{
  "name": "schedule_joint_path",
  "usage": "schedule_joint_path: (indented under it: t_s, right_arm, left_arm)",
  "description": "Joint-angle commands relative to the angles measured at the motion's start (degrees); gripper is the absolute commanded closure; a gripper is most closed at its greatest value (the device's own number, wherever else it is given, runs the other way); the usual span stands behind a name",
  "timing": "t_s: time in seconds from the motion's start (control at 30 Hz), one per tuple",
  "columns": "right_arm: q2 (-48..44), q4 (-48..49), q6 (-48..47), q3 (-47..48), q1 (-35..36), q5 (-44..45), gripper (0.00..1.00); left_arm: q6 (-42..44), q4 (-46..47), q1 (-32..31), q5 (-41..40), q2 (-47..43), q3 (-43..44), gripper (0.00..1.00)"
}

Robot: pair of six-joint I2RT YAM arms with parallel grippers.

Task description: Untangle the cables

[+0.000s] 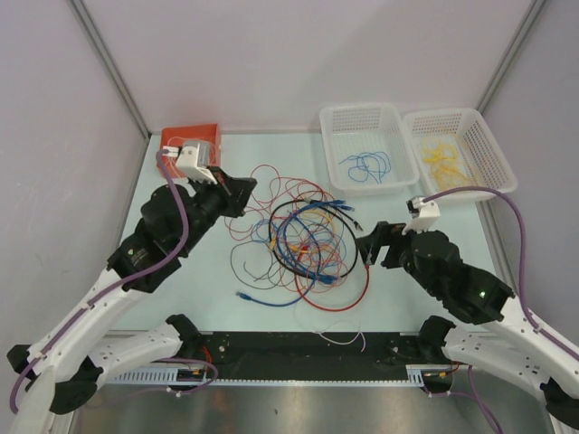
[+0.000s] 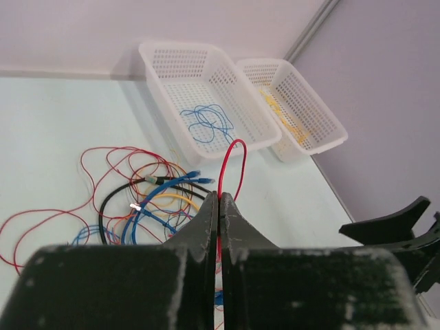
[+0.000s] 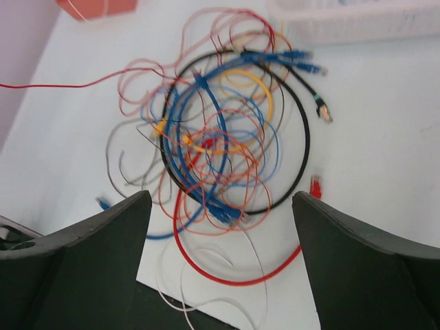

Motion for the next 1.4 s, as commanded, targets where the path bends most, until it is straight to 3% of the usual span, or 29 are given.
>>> schedule_joint_path:
  t_s: [0.0,0.27,0.63,0.93,1.07,1.2,1.37]
  right_arm:
    - [-1.43,1.52,-5.0,6.53,0.26,4.43,0.11]
    - [-0.64,1.79,-6.77,8.38,0.26,4.96,0.11]
    - [0.24,-0.4,-7.56,8.29,0.26,5.41,0.11]
    - [7.62,0.9,-6.24,2.59,0.35,2.24,0.1]
    - [9.91,4.32,-6.59,-0.57,0.26,0.93,0.09]
    - [14.73,9.68,-7.12,-2.43,0.18,-0.74,0.09]
    - [24.23,21.26,-8.52,-2.17,0.09,-5.83,0.09]
  left_arm:
    - [5.11,-2.77,-0.07,-0.16,1.03,6.96,1.0]
    - [8.46,-4.09,-0.07,3.97,7.63,21.98,1.0]
    - [11.52,-6.28,-0.07,3.1,10.53,31.92,1.0]
    - [19.87,-17.62,-0.07,-16.64,6.68,37.81,1.0]
    - [22.52,-19.12,-0.07,-19.84,4.21,41.42,1.0]
    - [20.15,-19.38,-0.07,-16.42,4.21,38.71,1.0]
    - [12.6,-13.0,-0.07,-9.75,3.68,21.94,1.0]
